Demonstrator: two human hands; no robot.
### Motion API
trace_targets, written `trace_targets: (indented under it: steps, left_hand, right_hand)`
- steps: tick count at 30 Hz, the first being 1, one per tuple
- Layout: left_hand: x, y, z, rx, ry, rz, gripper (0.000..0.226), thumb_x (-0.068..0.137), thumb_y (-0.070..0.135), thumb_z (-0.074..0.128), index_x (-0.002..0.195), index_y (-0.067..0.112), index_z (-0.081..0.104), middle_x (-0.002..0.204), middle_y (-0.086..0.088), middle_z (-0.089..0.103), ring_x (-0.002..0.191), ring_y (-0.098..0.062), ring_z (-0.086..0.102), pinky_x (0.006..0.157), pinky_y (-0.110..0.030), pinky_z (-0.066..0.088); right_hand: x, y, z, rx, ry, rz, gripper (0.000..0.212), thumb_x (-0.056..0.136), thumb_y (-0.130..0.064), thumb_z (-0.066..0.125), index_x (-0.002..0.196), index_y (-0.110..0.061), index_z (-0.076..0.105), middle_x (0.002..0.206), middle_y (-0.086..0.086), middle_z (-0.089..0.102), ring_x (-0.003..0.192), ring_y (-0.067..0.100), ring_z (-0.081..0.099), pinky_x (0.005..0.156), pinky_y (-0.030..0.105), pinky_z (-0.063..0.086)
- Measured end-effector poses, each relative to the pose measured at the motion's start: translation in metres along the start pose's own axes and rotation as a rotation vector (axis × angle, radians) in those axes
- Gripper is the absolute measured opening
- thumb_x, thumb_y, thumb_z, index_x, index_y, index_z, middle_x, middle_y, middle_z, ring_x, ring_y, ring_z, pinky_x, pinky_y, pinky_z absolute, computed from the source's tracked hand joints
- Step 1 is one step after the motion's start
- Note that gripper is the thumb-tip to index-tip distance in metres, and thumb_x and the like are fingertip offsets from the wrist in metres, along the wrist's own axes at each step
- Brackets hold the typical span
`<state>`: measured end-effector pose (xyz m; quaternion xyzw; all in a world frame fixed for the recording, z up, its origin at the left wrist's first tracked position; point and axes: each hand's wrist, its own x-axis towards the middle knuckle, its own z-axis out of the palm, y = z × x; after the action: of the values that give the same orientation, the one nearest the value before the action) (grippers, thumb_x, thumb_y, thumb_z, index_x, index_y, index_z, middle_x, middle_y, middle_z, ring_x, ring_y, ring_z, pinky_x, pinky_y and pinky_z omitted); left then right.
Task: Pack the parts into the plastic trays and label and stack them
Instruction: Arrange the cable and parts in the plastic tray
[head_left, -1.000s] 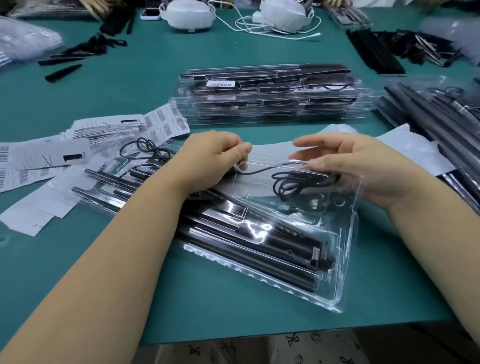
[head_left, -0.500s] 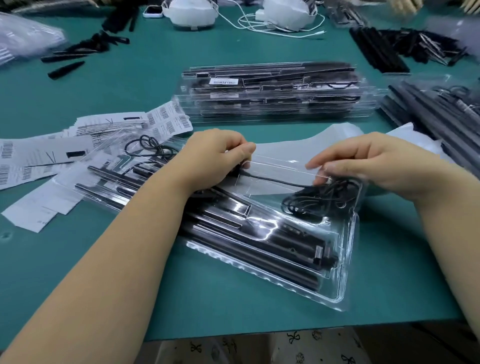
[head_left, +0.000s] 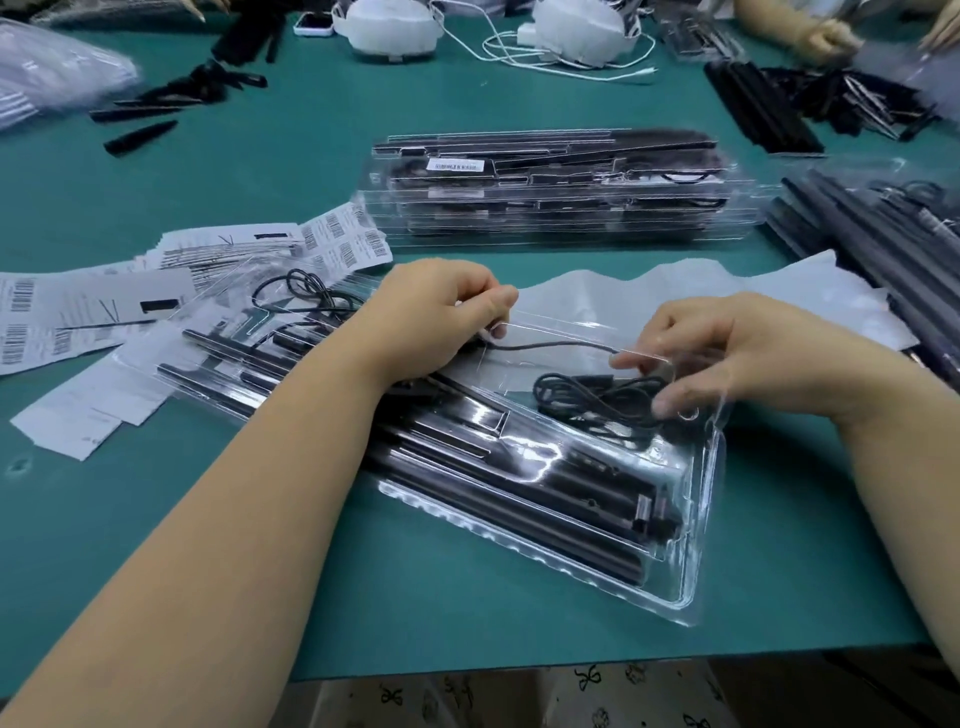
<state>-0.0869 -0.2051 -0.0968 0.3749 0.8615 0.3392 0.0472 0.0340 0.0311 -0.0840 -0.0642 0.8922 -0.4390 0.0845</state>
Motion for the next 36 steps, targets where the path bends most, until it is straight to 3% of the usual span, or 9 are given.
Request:
trace_targets:
  steps: [3, 7, 11, 16, 20, 22, 27, 32, 36]
  left_hand:
    - [0.000, 0.000, 0.000, 0.006, 0.001, 0.007, 0.032, 0.097, 0.033, 0.049, 0.068, 0.027, 0.062, 0.050, 0.033, 0.052, 0.050, 0.010, 0.047, 0.049, -0.006, 0.031]
    - [0.000, 0.000, -0.001, -0.007, -0.010, -0.007, 0.032, 0.097, 0.034, 0.049, 0.068, 0.027, 0.061, 0.052, 0.031, 0.054, 0.050, 0.009, 0.047, 0.050, -0.006, 0.031]
    - [0.000, 0.000, -0.001, -0.012, -0.023, -0.021, 0.031, 0.097, 0.033, 0.049, 0.068, 0.027, 0.061, 0.051, 0.031, 0.053, 0.051, 0.010, 0.046, 0.051, -0.006, 0.032]
    - [-0.002, 0.001, -0.002, -0.071, -0.045, -0.030, 0.021, 0.091, 0.045, 0.053, 0.076, 0.036, 0.065, 0.065, 0.023, 0.062, 0.063, 0.006, 0.053, 0.061, -0.010, 0.036]
    - [-0.004, 0.003, -0.002, 0.055, -0.064, 0.082, 0.022, 0.088, 0.052, 0.049, 0.101, 0.050, 0.066, 0.079, 0.023, 0.061, 0.089, -0.007, 0.050, 0.087, -0.027, 0.037]
    - [-0.005, 0.011, -0.004, 0.145, -0.046, 0.184, 0.021, 0.091, 0.045, 0.047, 0.102, 0.048, 0.064, 0.087, 0.021, 0.061, 0.091, -0.012, 0.046, 0.091, -0.036, 0.034]
    - [-0.007, 0.023, 0.003, -0.009, -0.092, 0.174, 0.019, 0.078, 0.042, 0.055, 0.087, 0.035, 0.071, 0.085, 0.017, 0.066, 0.087, -0.005, 0.056, 0.084, -0.033, 0.046]
    - [-0.005, 0.016, 0.006, -0.059, -0.171, 0.105, 0.013, 0.082, 0.048, 0.065, 0.084, 0.036, 0.070, 0.087, 0.017, 0.062, 0.078, -0.002, 0.059, 0.077, -0.028, 0.050]
    - [-0.004, 0.015, 0.008, -0.038, -0.151, 0.081, 0.014, 0.078, 0.050, 0.067, 0.077, 0.036, 0.066, 0.072, 0.032, 0.058, 0.061, 0.004, 0.053, 0.055, -0.008, 0.037]
  right_hand:
    - [0.006, 0.000, 0.012, -0.046, 0.070, -0.039, 0.039, 0.053, -0.037, 0.078, 0.088, -0.021, 0.079, 0.082, -0.010, 0.055, 0.071, -0.004, 0.058, 0.065, 0.007, 0.042]
    - [0.007, 0.000, 0.021, -0.212, 0.188, -0.163, 0.032, 0.060, -0.045, 0.072, 0.091, -0.037, 0.071, 0.085, -0.013, 0.059, 0.086, 0.007, 0.052, 0.079, 0.019, 0.044]
    - [0.007, 0.002, 0.023, -0.044, 0.205, -0.171, 0.042, 0.057, -0.040, 0.075, 0.098, -0.040, 0.067, 0.085, -0.012, 0.066, 0.090, 0.017, 0.060, 0.089, 0.035, 0.051]
    - [0.012, 0.008, 0.020, -0.107, 0.113, -0.104, 0.045, 0.056, -0.054, 0.067, 0.101, -0.055, 0.061, 0.085, -0.016, 0.057, 0.081, 0.003, 0.057, 0.078, 0.014, 0.044]
    - [0.012, 0.009, 0.019, -0.237, 0.074, -0.123, 0.061, 0.064, -0.061, 0.059, 0.101, -0.016, 0.075, 0.089, -0.012, 0.048, 0.081, 0.005, 0.051, 0.072, 0.014, 0.040]
    - [0.010, 0.008, 0.020, -0.245, 0.067, -0.172, 0.053, 0.070, -0.056, 0.062, 0.096, -0.012, 0.076, 0.089, -0.012, 0.046, 0.081, 0.004, 0.050, 0.072, 0.015, 0.039]
    - [0.011, 0.004, 0.029, -0.167, 0.125, -0.213, 0.034, 0.069, -0.037, 0.069, 0.103, -0.035, 0.068, 0.090, -0.007, 0.051, 0.084, 0.008, 0.052, 0.075, 0.015, 0.042]
    - [0.007, 0.006, 0.018, -0.129, -0.086, -0.042, 0.029, 0.077, -0.052, 0.063, 0.095, -0.032, 0.072, 0.099, -0.020, 0.055, 0.091, 0.004, 0.058, 0.080, 0.021, 0.045]
    - [0.005, 0.010, 0.005, -0.084, -0.230, -0.014, 0.041, 0.079, -0.036, 0.071, 0.118, -0.027, 0.065, 0.114, -0.022, 0.057, 0.110, 0.002, 0.055, 0.093, 0.016, 0.042]
